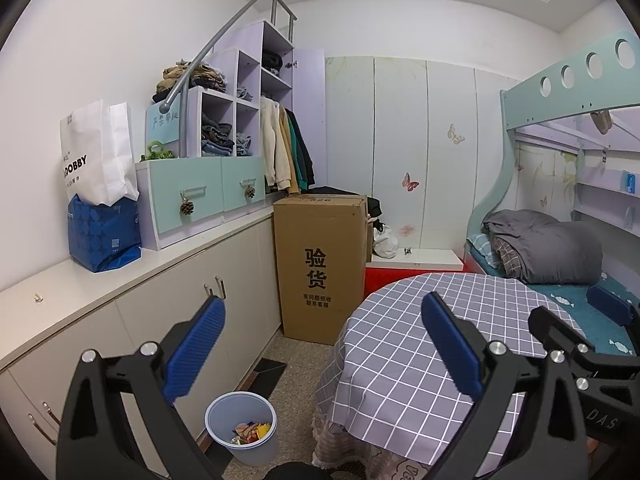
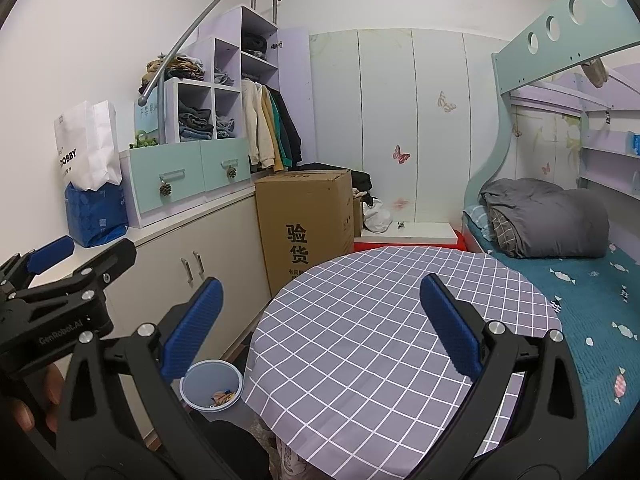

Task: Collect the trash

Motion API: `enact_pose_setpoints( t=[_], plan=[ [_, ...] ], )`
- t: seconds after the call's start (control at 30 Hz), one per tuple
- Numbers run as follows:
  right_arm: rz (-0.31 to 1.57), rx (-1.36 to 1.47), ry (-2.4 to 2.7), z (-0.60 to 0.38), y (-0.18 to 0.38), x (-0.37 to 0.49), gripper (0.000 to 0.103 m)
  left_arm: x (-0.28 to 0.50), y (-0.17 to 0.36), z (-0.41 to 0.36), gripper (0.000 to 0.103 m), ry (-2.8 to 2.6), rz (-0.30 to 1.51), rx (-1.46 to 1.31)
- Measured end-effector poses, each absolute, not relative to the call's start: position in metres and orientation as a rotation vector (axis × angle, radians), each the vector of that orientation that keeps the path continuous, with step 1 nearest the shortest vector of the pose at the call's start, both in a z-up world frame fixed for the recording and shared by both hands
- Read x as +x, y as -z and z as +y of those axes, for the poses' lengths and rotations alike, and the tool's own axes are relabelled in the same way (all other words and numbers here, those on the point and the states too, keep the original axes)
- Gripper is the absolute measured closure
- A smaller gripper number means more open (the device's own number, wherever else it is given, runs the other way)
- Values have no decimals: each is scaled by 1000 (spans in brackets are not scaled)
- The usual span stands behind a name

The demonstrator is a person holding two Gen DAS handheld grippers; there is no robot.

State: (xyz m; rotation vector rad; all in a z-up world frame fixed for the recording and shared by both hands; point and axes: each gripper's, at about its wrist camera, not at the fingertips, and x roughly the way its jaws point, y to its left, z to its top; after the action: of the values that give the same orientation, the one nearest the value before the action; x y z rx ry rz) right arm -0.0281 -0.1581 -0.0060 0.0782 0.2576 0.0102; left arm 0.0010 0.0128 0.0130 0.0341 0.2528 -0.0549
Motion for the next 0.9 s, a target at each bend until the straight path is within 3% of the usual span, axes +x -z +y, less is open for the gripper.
enact_pose_setpoints(
  t=[0.9],
  plan=[
    [307,112,-22,-173,18,-12,6,21,4,23,7,12,310,36]
  ],
)
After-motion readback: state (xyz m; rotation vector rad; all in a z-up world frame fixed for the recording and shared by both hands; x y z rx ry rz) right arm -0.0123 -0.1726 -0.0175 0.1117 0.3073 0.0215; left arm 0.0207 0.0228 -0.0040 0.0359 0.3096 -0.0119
